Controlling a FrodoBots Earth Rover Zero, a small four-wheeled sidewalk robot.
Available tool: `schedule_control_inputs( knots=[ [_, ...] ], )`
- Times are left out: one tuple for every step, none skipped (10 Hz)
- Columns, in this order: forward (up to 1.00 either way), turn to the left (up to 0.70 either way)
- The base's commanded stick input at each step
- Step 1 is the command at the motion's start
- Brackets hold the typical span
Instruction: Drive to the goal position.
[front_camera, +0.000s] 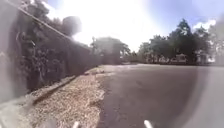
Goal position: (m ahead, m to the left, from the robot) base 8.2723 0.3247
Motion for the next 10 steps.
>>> schedule_control_inputs(
  knots=[
    [0.70, 0.00],
    [0.70, 0.00],
    [0.70, 0.00],
    [0.70, -0.17],
    [0.70, -0.22],
    [0.70, -0.26],
    [0.70, -0.27],
    [0.70, -0.28],
    [0.70, 0.00],
    [0.70, 0.00]
  ],
)
